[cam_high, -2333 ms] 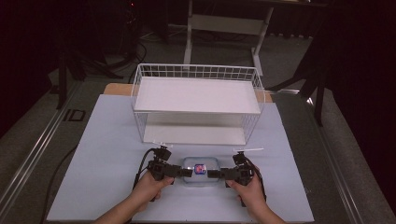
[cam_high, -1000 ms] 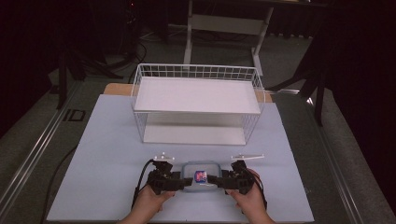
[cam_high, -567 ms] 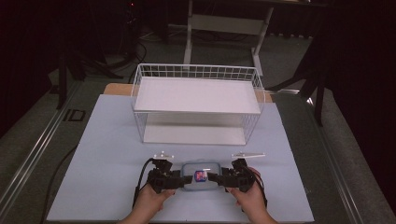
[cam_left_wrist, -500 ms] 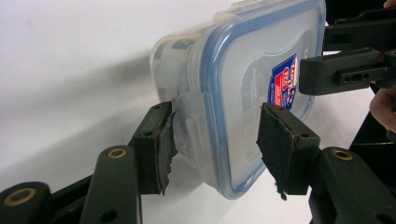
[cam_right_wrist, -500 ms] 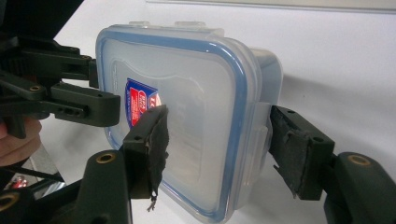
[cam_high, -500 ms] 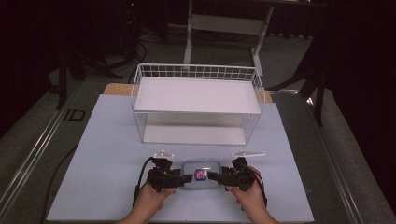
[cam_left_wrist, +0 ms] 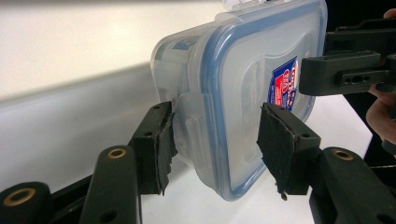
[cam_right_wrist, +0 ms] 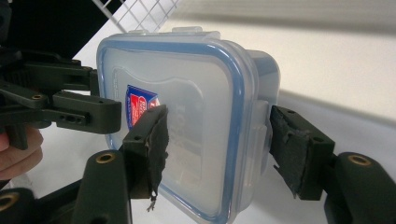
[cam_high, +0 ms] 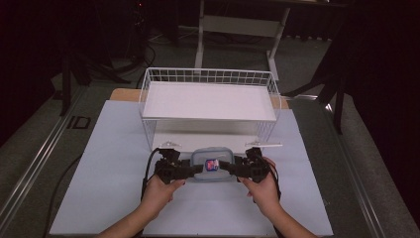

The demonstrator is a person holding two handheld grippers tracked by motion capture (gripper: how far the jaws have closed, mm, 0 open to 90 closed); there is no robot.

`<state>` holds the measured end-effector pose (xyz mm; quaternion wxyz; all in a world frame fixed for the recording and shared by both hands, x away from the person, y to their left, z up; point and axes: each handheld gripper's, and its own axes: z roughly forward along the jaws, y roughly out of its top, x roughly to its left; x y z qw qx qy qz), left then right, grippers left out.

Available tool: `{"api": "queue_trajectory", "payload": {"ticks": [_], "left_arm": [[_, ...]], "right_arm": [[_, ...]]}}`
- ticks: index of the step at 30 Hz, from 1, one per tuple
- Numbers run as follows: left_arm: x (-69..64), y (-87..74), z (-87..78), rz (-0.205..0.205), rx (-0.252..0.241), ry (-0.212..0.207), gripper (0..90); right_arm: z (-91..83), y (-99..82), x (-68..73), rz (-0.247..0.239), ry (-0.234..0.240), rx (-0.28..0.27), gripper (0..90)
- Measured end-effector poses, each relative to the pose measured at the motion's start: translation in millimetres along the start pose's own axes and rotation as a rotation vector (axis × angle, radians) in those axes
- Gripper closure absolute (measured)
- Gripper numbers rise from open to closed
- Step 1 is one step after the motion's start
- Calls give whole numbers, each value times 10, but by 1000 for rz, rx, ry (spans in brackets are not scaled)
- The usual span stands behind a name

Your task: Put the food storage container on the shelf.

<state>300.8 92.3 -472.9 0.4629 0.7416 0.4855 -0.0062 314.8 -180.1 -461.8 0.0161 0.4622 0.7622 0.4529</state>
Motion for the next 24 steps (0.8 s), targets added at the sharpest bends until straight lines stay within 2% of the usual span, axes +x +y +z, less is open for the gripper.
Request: {"api": "queue_trajectory", "payload": {"ticks": [4, 8, 11, 14, 16, 18, 24], "left_arm": [[60, 60, 14, -8, -12, 0, 473], [179, 141, 80, -20, -9, -7, 473], [198, 172, 117, 9, -7, 15, 473], [231, 202, 169, -14, -5, 12, 471], [237, 229, 204, -1, -12, 21, 471], [266, 247, 244, -25, -5, 17, 471], [370, 302, 345, -22, 1, 20, 468]], "right_arm": [[67, 94, -39, 10, 3, -19, 388], [142, 178, -81, 21, -10, -31, 387], [196, 180, -132, 42, 0, -30, 383], [242, 194, -176, 42, -13, -32, 380], [258, 207, -215, 52, -11, -38, 378], [282, 220, -256, 71, -12, -47, 375], [391, 249, -348, 94, -22, -49, 372]]}}
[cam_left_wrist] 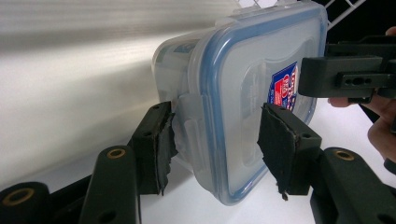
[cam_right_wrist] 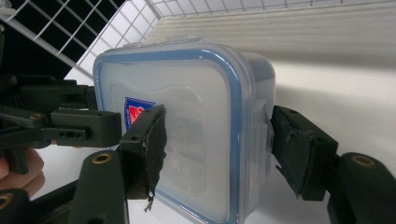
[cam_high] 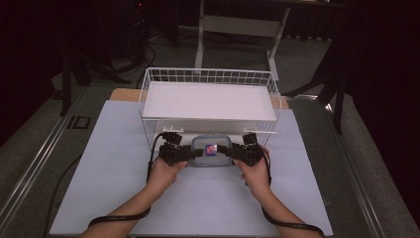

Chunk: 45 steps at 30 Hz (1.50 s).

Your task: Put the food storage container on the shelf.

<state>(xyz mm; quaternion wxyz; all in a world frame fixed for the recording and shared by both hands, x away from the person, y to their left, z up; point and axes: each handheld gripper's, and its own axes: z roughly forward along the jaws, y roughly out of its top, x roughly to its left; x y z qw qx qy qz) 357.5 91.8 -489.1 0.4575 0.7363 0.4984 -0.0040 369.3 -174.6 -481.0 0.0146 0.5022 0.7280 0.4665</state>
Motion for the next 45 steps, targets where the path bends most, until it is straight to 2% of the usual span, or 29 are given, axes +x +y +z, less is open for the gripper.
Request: {"api": "queue_trajectory", "payload": {"ticks": [3, 5, 8, 12, 15, 16, 18, 20, 21, 22, 24, 25, 27, 29, 31, 33, 34, 35, 36, 37, 38, 39, 40, 41, 42, 43, 44, 45], "left_arm": [[39, 34, 51, 14, 6, 12, 464], [52, 58, 87, 1, 8, 22, 462], [85, 77, 117, -1, -14, 26, 460], [143, 104, 163, -27, -14, 19, 456], [167, 117, 192, -34, -15, 25, 452], [172, 127, 195, -24, -12, 26, 452], [179, 141, 203, -26, -12, 21, 452], [201, 145, 209, -15, -17, 10, 452], [234, 150, 212, 33, -22, -6, 452], [245, 150, 214, 43, -26, -10, 452], [280, 147, 226, 65, -40, -26, 450], [265, 131, 238, 16, -48, -38, 446], [262, 127, 253, 31, -55, -33, 432], [269, 125, 263, 44, -57, -22, 417], [278, 127, 282, 41, -57, -42, 398], [291, 131, 308, 46, -63, -24, 376], [305, 139, 321, 76, -66, -29, 359], [290, 136, 326, 45, -67, -16, 349], [303, 140, 330, 56, -69, -16, 344], [293, 137, 339, 31, -74, -19, 339], [305, 144, 339, 58, -81, -1, 335], [285, 147, 341, 61, -85, -5, 334], [272, 151, 346, 53, -83, 4, 334], [279, 155, 346, 80, -83, 30, 335], [282, 152, 343, 96, -86, 31, 325], [278, 147, 347, 96, -91, 30, 325], [281, 148, 347, 97, -91, 28, 325], [281, 148, 347, 97, -91, 28, 325]], "right_arm": [[44, 18, -26, 2, -8, -2, 370], [90, 26, -64, 15, -6, -3, 366], [132, 52, -103, 37, -7, 0, 364], [176, 81, -108, 19, -23, -9, 364], [235, 68, -142, 42, -28, 4, 362], [241, 63, -159, 47, -20, -5, 361], [244, 57, -185, 79, -16, -1, 360], [248, 54, -183, 70, -22, -1, 353], [251, 52, -182, 65, -28, -3, 347], [255, 49, -182, 44, -29, -9, 342], [258, 41, -178, 31, -34, -13, 329], [270, 38, -177, 11, -39, -14, 320], [281, 46, -171, 23, -47, -9, 310], [294, 54, -174, 10, -49, -12, 303], [309, 66, -175, 5, -57, -15, 293], [318, 82, -159, 10, -70, -8, 276], [328, 94, -133, 12, -80, 9, 265], [333, 104, -123, 4, -88, 14, 259], [333, 113, -107, 8, -97, 18, 259], [334, 120, -94, 1, -105, 16, 265], [327, 125, -54, 6, -125, 18, 268], [336, 133, -48, -17, -139, 10, 261], [343, 135, -45, -18, -150, 6, 253], [351, 131, -54, -27, -162, -1, 240], [360, 128, -76, -41, -170, -8, 240], [371, 131, -123, -81, -166, -33, 241], [362, 124, -101, -42, -163, -25, 242], [362, 124, -101, -42, -163, -25, 242]]}}
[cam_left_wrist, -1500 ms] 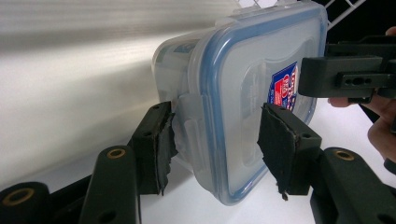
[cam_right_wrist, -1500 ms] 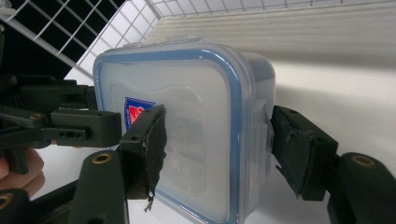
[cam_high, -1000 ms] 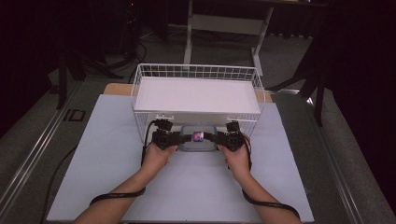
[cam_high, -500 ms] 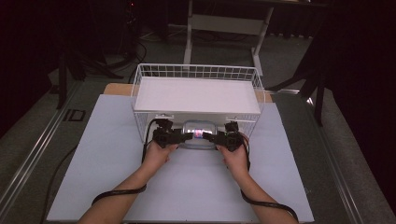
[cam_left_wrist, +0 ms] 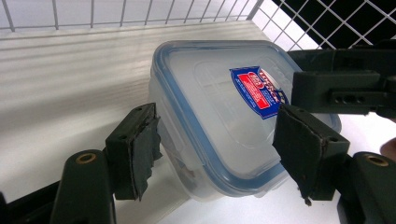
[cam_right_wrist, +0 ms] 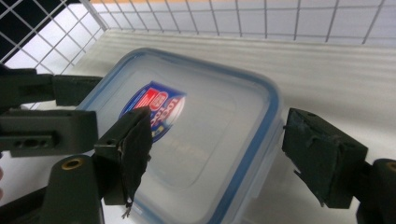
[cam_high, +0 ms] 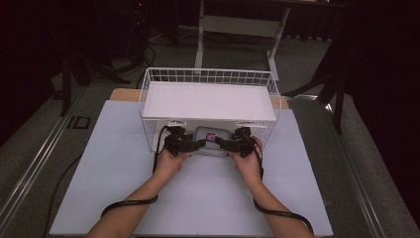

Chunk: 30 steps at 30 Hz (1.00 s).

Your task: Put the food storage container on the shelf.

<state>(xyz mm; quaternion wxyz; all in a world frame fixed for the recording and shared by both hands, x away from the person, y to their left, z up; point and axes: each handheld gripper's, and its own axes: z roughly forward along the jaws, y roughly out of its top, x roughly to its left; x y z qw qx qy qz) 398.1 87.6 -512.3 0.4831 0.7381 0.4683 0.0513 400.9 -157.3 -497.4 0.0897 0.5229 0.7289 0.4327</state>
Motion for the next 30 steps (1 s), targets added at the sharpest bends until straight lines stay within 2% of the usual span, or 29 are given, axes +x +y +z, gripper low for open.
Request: {"api": "queue_trajectory", "payload": {"ticks": [1, 2, 4, 5, 7, 10, 12, 13, 15, 17, 21, 23, 24, 26, 30], "left_arm": [[-11, 1, -3, -4, 1, 7, 326], [-27, 0, -12, -5, 0, 17, 326], [-51, 1, -34, 5, -4, 33, 328], [-70, -3, -52, 0, -16, 38, 328], [-80, -5, -88, 16, -28, 28, 328], [-107, -13, -147, 61, -29, 26, 327], [-122, -38, -207, 46, -41, 10, 323], [-153, -58, -239, 12, -42, 9, 281], [-158, -79, -282, 48, -43, -3, 265], [-193, -126, -349, 60, -58, -23, 248], [-275, -211, -466, 122, -77, -44, 146], [-322, -255, -517, 160, -79, -33, 91], [-342, -283, -552, 179, -83, -51, 51], [-371, -328, -612, 196, -98, -64, 24], [-420, -413, -766, 197, -124, -91, 24]], "right_arm": [[-6, -1, 7, -2, -4, -5, 273], [-3, 0, -4, -48, -21, -33, 285], [-24, -2, 21, -50, -29, -41, 307], [-49, -7, 47, -67, -42, -52, 311], [-90, -10, 102, -98, -51, -52, 307], [-100, -26, 95, -137, -46, -48, 305], [-118, -63, 100, -170, -60, -59, 306], [-137, -85, 97, -172, -54, -64, 307], [-175, -121, 113, -185, -63, -68, 308], [-226, -151, 138, -213, -76, -78, 311], [-330, -200, 227, -240, -61, -87, 312], [-395, -228, 300, -273, -61, -100, 326], [-423, -241, 337, -279, -51, -105, 328], [-477, -282, 410, -293, -33, -122, 367], [-479, -351, 487, -306, -28, -114, 439]]}}
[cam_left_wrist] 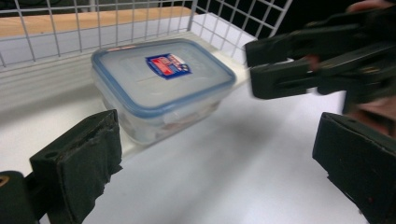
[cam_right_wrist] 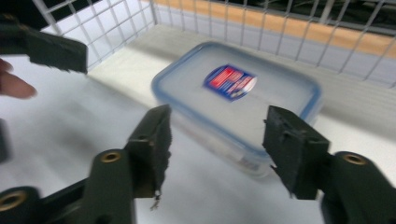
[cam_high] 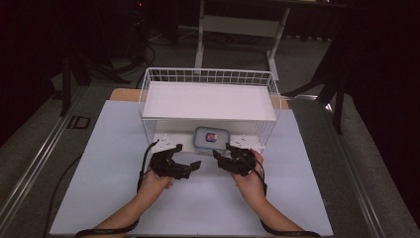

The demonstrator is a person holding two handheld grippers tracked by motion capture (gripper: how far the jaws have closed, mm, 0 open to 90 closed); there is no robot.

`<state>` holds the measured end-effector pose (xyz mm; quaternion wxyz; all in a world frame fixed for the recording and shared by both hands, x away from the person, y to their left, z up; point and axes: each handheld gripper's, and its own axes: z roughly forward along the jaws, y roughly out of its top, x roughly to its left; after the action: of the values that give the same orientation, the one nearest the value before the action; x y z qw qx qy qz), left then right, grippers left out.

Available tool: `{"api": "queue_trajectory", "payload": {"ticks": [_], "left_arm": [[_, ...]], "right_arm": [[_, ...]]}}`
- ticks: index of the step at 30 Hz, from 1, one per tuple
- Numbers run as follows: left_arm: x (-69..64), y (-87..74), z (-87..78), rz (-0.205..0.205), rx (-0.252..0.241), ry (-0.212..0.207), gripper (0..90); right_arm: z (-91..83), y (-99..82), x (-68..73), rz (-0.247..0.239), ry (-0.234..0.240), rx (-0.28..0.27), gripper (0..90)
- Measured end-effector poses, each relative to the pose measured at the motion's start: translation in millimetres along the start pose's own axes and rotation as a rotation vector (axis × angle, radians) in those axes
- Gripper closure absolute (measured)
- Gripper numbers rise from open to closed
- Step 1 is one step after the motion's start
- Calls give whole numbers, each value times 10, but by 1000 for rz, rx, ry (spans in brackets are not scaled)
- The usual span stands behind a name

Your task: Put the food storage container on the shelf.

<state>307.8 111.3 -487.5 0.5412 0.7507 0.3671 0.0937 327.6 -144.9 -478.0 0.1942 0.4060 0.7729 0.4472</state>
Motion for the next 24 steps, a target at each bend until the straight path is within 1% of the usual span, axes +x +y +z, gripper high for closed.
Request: {"api": "queue_trajectory", "payload": {"ticks": [1, 3, 4, 5, 6, 7, 8, 9, 10, 12, 14, 15, 16, 18, 23, 24], "left_arm": [[-15, -7, -27, 3, -6, 0, 24], [-57, -31, -97, 13, -13, 3, 24], [-81, -52, -137, 12, -15, -4, 24], [-98, -72, -158, 13, -17, -4, 24], [-124, -109, -192, 13, -16, -10, 24], [-145, -140, -213, 13, -10, -9, 24], [-169, -174, -236, 15, -8, -7, 24], [-184, -199, -251, 18, -10, -7, 24], [-209, -238, -272, 18, -9, -2, 24], [-241, -303, -296, 28, -16, 2, 24], [-255, -361, -303, 59, -28, 25, 24], [-249, -394, -296, 77, -24, 47, 24], [-234, -417, -290, 75, -27, 56, 24], [-197, -443, -277, 56, -27, 58, 24], [-165, -484, -251, 53, -19, 64, 24], [-166, -493, -244, 56, -13, 67, 24]], "right_arm": [[4, -14, 15, 1, -5, 0, 467], [20, -33, 33, -1, 2, 8, 525], [27, -44, 46, -6, 0, 10, 586], [40, -55, 53, -11, 13, 15, 624], [51, -62, 61, -16, 10, 20, 666], [72, -71, 67, -24, 4, 33, 733], [92, -77, 67, -21, 10, 45, 783], [113, -82, 66, -14, 22, 55, 872], [125, -87, 66, -13, 25, 59, 897], [166, -95, 70, -16, 29, 78, 899], [210, -108, 65, -16, 28, 88, 899], [222, -112, 66, -14, 30, 92, 899], [244, -116, 66, -10, 28, 101, 899], [271, -126, 60, -8, 26, 107, 899], [348, -122, 41, 0, 25, 116, 898], [362, -120, 37, 2, 22, 111, 898]]}}
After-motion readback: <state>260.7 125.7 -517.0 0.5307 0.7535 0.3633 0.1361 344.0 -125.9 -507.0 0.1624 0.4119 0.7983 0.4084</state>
